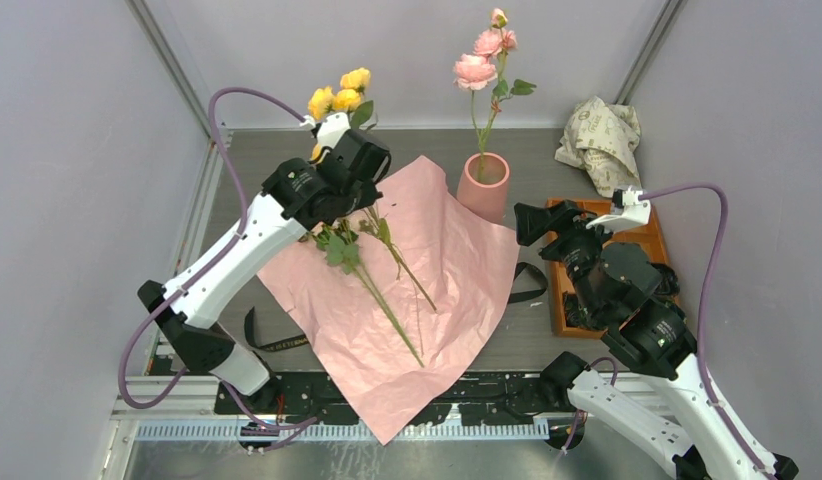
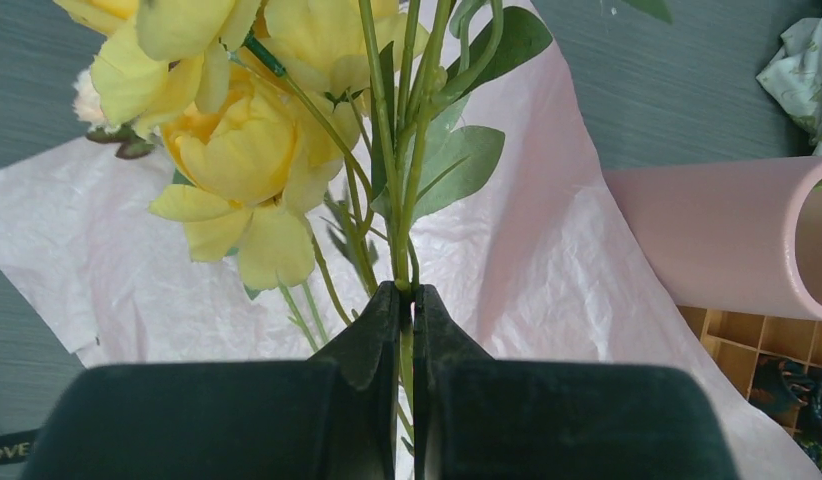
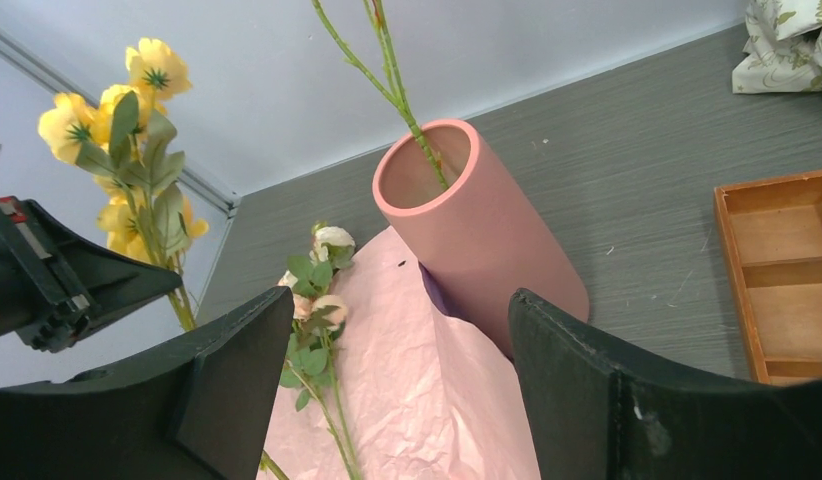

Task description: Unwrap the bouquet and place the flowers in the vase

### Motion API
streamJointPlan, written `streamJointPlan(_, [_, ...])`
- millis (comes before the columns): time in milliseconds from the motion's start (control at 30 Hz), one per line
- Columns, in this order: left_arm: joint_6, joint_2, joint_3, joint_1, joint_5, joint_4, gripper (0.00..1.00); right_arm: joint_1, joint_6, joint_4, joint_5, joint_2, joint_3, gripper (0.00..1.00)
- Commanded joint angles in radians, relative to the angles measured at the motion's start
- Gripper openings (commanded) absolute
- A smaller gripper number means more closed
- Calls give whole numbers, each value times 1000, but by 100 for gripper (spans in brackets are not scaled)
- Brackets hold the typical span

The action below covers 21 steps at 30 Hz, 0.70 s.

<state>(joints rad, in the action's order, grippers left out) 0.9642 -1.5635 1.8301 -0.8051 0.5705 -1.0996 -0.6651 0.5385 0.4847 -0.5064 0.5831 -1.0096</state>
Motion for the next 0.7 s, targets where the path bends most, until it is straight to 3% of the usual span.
streamJointPlan(0, [-92,50,48,-3,65,13,0,4,22,-18,4,9,-26,83])
streamJointPlan(333, [-203,54,55,-3,6,128,0,3,5,-17,170,41,-46,82])
streamJointPlan(667, [-325,109,-31,-4,-189,259,0,2,9,-10,385,139,-58,79])
